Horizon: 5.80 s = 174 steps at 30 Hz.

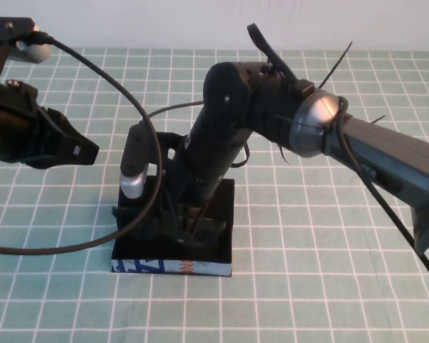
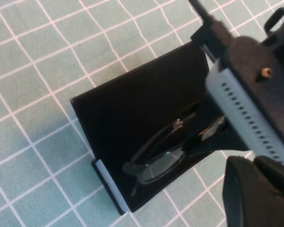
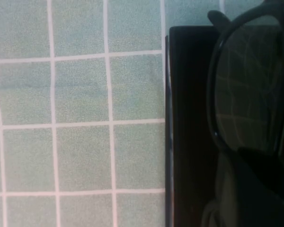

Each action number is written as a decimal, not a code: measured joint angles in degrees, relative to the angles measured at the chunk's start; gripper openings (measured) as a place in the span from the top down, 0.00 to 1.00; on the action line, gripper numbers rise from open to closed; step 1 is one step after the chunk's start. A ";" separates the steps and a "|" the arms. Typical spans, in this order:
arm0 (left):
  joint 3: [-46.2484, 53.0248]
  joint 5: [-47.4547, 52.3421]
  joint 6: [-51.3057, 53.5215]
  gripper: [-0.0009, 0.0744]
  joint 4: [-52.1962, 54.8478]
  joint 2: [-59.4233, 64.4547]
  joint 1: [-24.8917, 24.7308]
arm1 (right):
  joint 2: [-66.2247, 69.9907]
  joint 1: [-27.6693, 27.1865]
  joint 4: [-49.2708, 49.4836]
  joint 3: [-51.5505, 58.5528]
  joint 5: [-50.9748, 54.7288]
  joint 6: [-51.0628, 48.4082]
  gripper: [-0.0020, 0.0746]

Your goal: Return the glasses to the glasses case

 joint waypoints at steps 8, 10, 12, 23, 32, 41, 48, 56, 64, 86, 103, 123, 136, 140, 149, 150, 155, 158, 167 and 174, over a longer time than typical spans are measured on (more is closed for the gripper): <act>0.00 0.30 1.69 0.99 0.00 0.00 0.00 | 1.42 0.00 -0.75 0.11 -1.33 0.00 0.80; 0.00 1.28 3.47 0.99 0.00 0.00 0.00 | 1.42 0.00 -0.85 0.11 -1.51 0.00 0.72; 0.00 2.47 4.95 0.99 -0.13 0.00 0.00 | 1.42 0.00 -0.85 0.11 -2.03 0.00 0.69; 20.38 -14.29 9.45 0.99 -1.85 -5.05 -8.11 | -0.15 -3.51 -1.97 -5.79 -5.50 7.75 0.90; 33.26 -41.28 9.56 0.99 -7.80 -19.42 -12.08 | 1.65 -4.60 13.80 -6.47 -2.32 2.24 0.99; 32.55 -47.84 9.59 0.99 -3.26 -32.64 -12.08 | 5.33 -0.30 19.38 -6.47 -5.56 -1.23 0.99; 32.55 -43.66 9.59 0.99 -1.18 -32.25 -12.08 | 9.04 1.26 18.73 -6.47 -7.87 -1.51 0.99; 32.55 -42.95 9.59 0.99 -1.05 -32.16 -12.08 | 9.99 1.30 12.06 -6.47 -9.06 2.09 0.99; 32.55 -39.05 9.59 0.99 1.44 -31.91 -12.08 | 9.59 1.30 10.98 -6.71 -9.20 2.71 0.99; 32.14 -30.87 32.24 0.99 -20.60 9.80 -19.80 | 8.10 -11.13 6.18 -13.89 -12.90 23.54 0.99; 32.05 -42.78 34.01 0.99 -25.46 11.32 -20.05 | 13.31 -15.05 12.91 -13.89 -7.74 21.07 0.99; 32.05 -44.70 34.96 0.99 -25.58 11.32 -20.05 | 15.73 -15.05 28.00 -13.93 2.93 14.98 0.99; 32.05 -45.01 34.96 0.99 -25.58 11.32 -20.05 | 13.68 -12.16 24.25 -13.10 3.03 20.74 0.99; 32.05 -45.01 35.10 0.99 -25.58 11.32 -20.05 | 9.78 -11.42 23.61 -9.06 3.03 21.13 0.99; 32.05 -45.01 35.14 0.99 -25.10 11.32 -20.05 | 6.87 -10.97 22.30 2.80 3.16 19.82 0.99; 32.05 -44.85 35.14 0.99 -24.18 11.32 -20.05 | 6.87 -10.97 22.30 3.08 3.16 19.39 0.99; 31.46 -38.02 35.14 0.99 -14.38 11.20 -20.05 | 6.87 -10.93 22.30 3.08 3.05 18.78 0.99; 28.73 -26.44 34.80 0.99 -7.20 10.54 -20.05 | 6.87 -10.93 22.25 2.54 3.05 18.63 0.99; 12.00 3.48 12.90 0.99 17.51 4.66 -20.05 | 6.73 -10.30 22.48 -0.93 2.94 18.59 0.99; 5.28 5.48 -0.92 0.99 33.70 -8.61 -20.05 | 6.62 -5.49 16.73 1.23 2.94 18.59 0.99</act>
